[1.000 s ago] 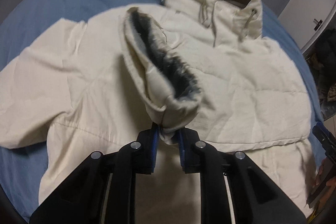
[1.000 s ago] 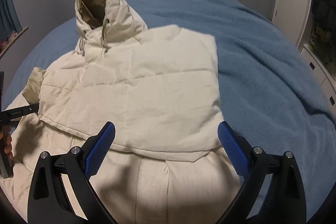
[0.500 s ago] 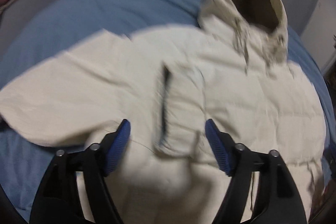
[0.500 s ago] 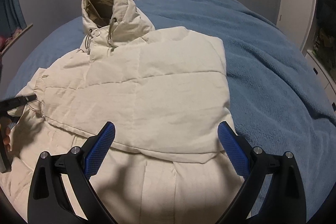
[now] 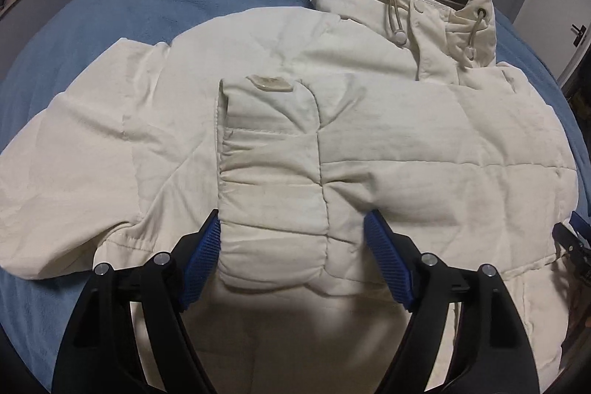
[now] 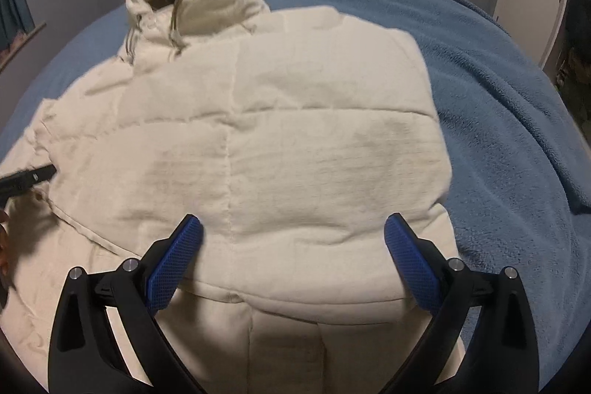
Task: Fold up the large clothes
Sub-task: 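Open the left tool to release the cuff and lift away, then grasp the other jacket sleeve with the left tool and lift it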
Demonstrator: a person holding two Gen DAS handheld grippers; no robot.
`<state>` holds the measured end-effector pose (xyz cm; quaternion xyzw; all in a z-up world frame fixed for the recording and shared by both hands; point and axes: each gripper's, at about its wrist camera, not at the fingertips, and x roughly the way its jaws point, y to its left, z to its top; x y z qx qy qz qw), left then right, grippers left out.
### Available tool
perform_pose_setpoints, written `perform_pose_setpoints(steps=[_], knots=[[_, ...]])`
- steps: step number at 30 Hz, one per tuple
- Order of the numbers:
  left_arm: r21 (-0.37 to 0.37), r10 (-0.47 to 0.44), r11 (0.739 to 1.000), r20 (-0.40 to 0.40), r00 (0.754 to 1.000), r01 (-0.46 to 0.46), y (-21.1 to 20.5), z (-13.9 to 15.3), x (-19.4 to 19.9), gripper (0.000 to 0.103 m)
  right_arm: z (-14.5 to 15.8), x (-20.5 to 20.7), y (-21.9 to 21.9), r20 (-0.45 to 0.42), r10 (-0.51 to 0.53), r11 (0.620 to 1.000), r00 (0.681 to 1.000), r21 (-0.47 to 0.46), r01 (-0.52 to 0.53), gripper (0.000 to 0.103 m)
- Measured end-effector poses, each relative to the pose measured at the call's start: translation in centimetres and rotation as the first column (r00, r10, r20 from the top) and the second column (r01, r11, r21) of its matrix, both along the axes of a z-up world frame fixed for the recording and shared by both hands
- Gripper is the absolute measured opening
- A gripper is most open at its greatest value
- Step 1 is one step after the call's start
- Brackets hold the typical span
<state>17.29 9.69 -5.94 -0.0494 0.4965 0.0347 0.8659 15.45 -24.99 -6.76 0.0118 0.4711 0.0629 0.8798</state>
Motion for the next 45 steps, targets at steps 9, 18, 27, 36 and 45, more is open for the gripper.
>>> perform_pose_setpoints(steps=[9, 18, 27, 36, 45], knots=[[0.012, -0.005, 1.000, 0.018, 1.000, 0.005, -0.2, 0.1, -0.1, 0.078, -0.5, 0.0, -0.4, -0.007, -0.005, 0.999, 1.000, 0.032, 0.005, 0.096], [0.060, 0.007, 0.998, 0.107, 0.994, -0.013, -0.3, 3.7, -2.5, 0.096, 0.4, -1.0, -1.9, 0.051, -0.028, 0.990, 0.998, 0.137, 0.021, 0.096], [0.116, 0.032, 0.991, 0.237, 0.971, -0.061, 1.9, 10.3, -4.3, 0.096, 2.1, -3.2, -3.2, 0.112, -0.106, 0.973, 0.988, 0.219, 0.080, 0.096], [0.227, 0.204, 0.940, 0.219, 0.954, -0.253, 12.4, 13.3, -7.3, 0.096, 1.4, -2.9, -2.6, 0.096, -0.105, 0.979, 0.990, 0.183, 0.086, 0.096], [0.122, 0.586, 0.801, 0.045, 0.809, -0.587, 24.2, 8.2, -10.4, 0.096, 1.2, -2.9, -2.5, 0.094, -0.105, 0.982, 0.990, 0.170, 0.088, 0.096]])
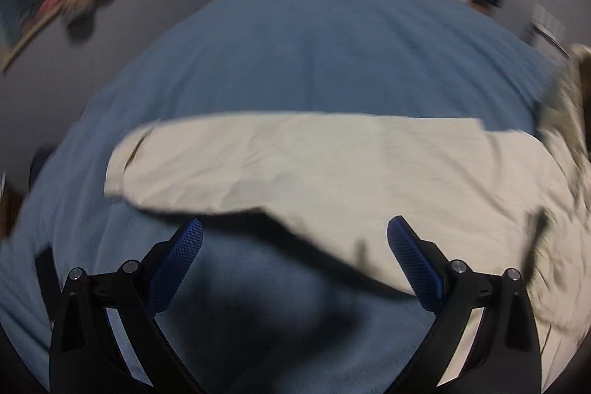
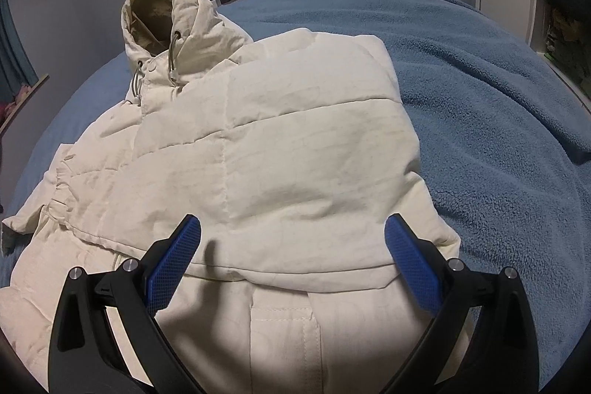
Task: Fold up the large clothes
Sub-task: 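Grasp the other jacket sleeve with the left tool and lift it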
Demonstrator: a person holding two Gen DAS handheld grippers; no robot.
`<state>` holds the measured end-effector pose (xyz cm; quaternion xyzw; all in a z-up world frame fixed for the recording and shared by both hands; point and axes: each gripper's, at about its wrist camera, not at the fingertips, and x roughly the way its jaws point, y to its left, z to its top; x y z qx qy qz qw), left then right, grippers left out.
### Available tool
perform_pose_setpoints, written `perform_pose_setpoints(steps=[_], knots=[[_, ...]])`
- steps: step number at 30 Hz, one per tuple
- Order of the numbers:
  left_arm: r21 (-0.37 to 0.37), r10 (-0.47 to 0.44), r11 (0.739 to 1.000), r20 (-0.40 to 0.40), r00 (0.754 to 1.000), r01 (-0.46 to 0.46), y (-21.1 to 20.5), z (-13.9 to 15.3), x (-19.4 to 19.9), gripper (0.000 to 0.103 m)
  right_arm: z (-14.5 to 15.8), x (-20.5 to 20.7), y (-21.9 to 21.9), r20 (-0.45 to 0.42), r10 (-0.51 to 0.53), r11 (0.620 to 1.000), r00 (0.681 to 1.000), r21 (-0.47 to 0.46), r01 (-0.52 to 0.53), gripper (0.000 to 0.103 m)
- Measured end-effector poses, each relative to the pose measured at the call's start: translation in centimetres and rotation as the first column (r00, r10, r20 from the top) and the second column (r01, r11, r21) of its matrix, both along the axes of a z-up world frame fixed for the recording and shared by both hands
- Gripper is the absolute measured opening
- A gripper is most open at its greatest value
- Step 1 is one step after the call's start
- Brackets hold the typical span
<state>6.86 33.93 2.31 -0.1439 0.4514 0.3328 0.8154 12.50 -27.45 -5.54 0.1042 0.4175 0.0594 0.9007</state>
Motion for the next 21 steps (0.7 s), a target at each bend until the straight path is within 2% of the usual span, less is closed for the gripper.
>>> perform_pose_setpoints(steps=[4, 8, 11, 13, 17, 20, 21], knots=[[-0.061, 0.090, 0.994, 0.025, 0.996, -0.088, 2.5, -1.5, -0.2, 0.096, 0.0, 0.0, 0.0, 0.002, -0.001, 1.000, 1.000, -0.001, 0.001, 0.096], [-0.175, 0.209, 0.966, 0.101, 0.973, -0.189, 4.9, -2.3, -1.1, 0.096, 0.0, -0.1, 0.0, 0.001, -0.001, 1.000, 1.000, -0.002, 0.001, 0.096], [-0.169, 0.255, 0.957, 0.105, 0.961, -0.236, 6.0, -2.7, -1.3, 0.096, 0.1, 0.0, 0.0, 0.000, -0.001, 1.000, 1.000, -0.002, 0.001, 0.096], [-0.166, 0.271, 0.954, 0.111, 0.956, -0.251, 6.6, -3.1, -1.3, 0.092, 0.2, -0.1, 0.1, 0.006, -0.001, 1.000, 1.000, -0.003, 0.001, 0.096], [-0.088, 0.246, 0.967, 0.071, 0.967, -0.239, 7.3, -3.7, -0.1, 0.085, 1.7, -1.4, 1.1, 0.089, 0.050, 0.999, 0.995, -0.012, -0.049, 0.096], [-0.070, 0.247, 0.967, 0.043, 0.968, -0.244, 7.9, -4.5, 0.0, 0.055, 2.8, -2.4, 2.7, 0.144, 0.112, 0.993, 0.983, -0.057, -0.105, 0.096], [-0.083, 0.255, 0.964, 0.046, 0.966, -0.251, 8.3, -4.9, -0.4, 0.036, 3.0, -2.6, 3.4, 0.154, 0.132, 0.990, 0.979, -0.079, -0.121, 0.096]])
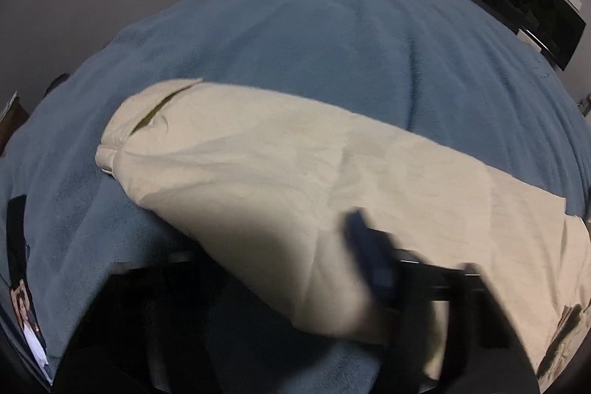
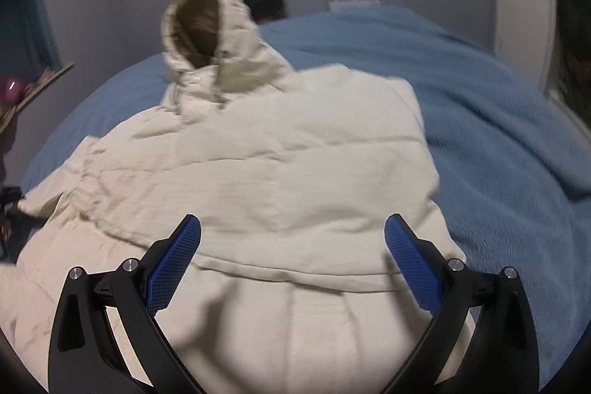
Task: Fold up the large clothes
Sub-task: 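Grasp the other jacket sleeve with the left tool and lift it, then fold the held sleeve across the jacket body with the left tool, release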
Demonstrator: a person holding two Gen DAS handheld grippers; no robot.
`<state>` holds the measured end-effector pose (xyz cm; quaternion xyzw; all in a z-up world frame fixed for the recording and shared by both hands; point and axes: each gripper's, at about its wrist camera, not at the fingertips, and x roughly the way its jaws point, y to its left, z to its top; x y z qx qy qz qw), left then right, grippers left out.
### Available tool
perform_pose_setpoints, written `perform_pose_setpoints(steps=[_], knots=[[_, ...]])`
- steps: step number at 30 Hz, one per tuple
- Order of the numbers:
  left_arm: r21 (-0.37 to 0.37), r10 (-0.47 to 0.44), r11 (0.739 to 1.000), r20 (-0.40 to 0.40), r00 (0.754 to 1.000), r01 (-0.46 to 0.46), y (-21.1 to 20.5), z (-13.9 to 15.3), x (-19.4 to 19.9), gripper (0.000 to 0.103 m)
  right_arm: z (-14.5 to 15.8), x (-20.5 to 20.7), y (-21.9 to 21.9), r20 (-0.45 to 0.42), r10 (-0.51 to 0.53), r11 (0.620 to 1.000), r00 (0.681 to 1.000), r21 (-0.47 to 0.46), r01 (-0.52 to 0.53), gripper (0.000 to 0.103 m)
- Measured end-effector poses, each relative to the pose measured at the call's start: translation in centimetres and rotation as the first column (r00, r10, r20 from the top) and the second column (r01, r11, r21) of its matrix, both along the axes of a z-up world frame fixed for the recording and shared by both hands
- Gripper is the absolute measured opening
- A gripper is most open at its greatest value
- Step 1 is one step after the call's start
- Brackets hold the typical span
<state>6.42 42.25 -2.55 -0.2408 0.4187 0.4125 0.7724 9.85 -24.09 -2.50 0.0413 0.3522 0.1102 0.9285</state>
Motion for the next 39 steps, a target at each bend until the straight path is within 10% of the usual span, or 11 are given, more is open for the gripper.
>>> perform_pose_setpoints(steps=[10, 22, 29, 33, 39], knots=[[0.236, -0.081, 0.971, 0.120, 0.989, 0.051, -3.2, 5.3, -0.5, 0.010, 0.8, -1.0, 2.8, 0.026, 0.081, 0.996, 0.996, -0.050, -0.079, 0.096], [0.578, -0.406, 0.781, 0.184, 0.895, 0.236, -15.6, 15.0, -0.2, 0.007, 3.1, -2.2, 2.1, 0.064, 0.072, 0.997, 0.995, 0.007, -0.072, 0.096], [0.709, -0.639, 0.581, 0.094, 0.763, 0.400, -26.5, 18.2, 0.4, 0.006, 3.6, -2.5, 2.1, 0.076, 0.079, 0.997, 0.994, 0.008, -0.079, 0.096], [0.735, -0.769, 0.456, 0.041, 0.638, 0.502, -32.8, 17.8, 0.4, 0.006, 3.5, -2.6, 2.1, 0.075, 0.078, 0.997, 0.994, 0.015, -0.079, 0.096], [0.648, -0.889, 0.353, 0.009, 0.457, 0.674, -39.8, 14.0, 1.5, 0.005, 3.3, -2.5, 1.8, 0.063, 0.066, 0.998, 0.996, 0.019, -0.068, 0.096]])
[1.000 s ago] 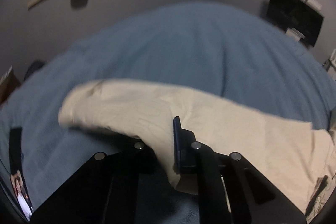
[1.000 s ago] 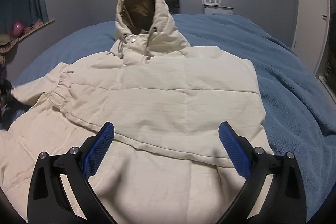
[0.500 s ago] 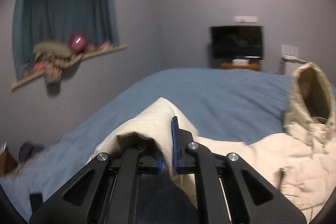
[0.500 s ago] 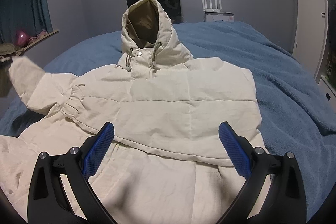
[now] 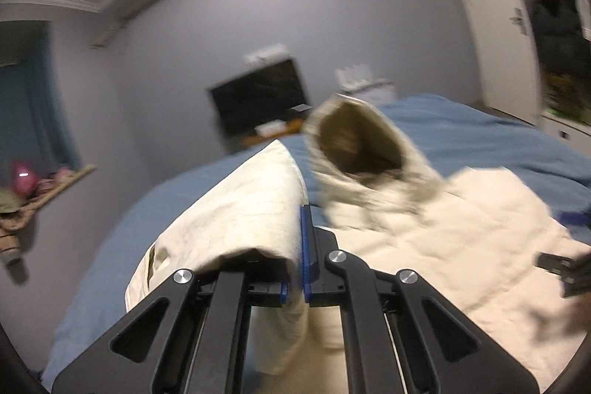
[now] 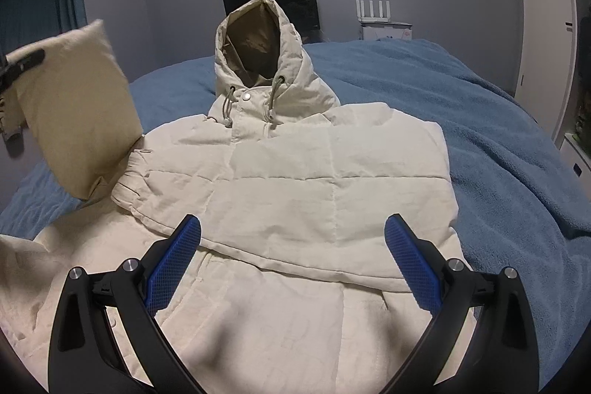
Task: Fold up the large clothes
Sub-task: 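Fold the held sleeve across the jacket body with the left tool, release, then grasp the second sleeve's cuff with the right tool and fold it back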
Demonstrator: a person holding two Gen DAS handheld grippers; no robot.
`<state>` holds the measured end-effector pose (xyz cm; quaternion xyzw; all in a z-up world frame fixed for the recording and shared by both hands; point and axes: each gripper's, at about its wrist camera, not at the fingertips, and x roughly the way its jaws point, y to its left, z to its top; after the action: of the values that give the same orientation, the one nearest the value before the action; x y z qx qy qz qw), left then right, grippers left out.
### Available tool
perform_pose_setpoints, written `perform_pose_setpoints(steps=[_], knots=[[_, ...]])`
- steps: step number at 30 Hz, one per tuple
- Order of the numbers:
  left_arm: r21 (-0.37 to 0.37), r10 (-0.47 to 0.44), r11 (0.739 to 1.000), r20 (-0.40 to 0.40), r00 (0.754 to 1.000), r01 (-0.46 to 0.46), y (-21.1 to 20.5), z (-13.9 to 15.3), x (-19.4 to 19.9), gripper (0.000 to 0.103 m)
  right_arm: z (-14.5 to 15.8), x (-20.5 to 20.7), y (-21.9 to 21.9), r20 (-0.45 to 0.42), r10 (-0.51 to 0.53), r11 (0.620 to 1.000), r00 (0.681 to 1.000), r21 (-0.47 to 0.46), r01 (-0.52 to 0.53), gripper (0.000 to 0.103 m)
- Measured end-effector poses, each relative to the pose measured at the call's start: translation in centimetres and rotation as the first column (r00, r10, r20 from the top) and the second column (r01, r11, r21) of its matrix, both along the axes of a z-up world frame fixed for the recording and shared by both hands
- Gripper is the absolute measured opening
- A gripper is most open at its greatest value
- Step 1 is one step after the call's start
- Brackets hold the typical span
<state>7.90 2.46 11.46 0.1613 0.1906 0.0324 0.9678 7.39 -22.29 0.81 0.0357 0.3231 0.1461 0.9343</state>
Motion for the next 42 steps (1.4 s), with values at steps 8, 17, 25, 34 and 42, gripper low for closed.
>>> perform_pose_setpoints(steps=[8, 17, 25, 34, 42], knots=[[-0.022, -0.154, 0.988, -0.172, 0.973, 0.152, -5.0, -7.2, 2.4, 0.005, -1.1, 0.7, -0.7, -0.055, -0.028, 0.999, 0.998, 0.024, 0.029, 0.096], [-0.228, -0.301, 0.947, -0.387, 0.872, 0.226, -5.7, -12.6, 4.2, 0.069, -1.7, 0.7, 0.0, -0.088, -0.005, 1.000, 0.996, -0.004, 0.004, 0.096], [-0.278, -0.263, 0.946, -0.356, 0.897, 0.167, -2.5, -9.6, 3.3, 0.087, -0.6, -0.4, 2.7, -0.098, 0.071, 0.996, 0.993, -0.037, -0.075, 0.096], [-0.396, -0.254, 0.916, -0.445, 0.859, 0.066, 3.6, -6.0, 2.9, 0.087, 2.0, -2.4, 9.4, -0.083, 0.253, 0.959, 0.964, -0.108, -0.261, 0.096], [-0.382, -0.071, 0.918, -0.418, 0.906, -0.105, 10.2, -5.5, 3.5, 0.094, 3.4, -1.4, 15.6, -0.085, 0.315, 0.932, 0.945, -0.162, -0.325, 0.096]])
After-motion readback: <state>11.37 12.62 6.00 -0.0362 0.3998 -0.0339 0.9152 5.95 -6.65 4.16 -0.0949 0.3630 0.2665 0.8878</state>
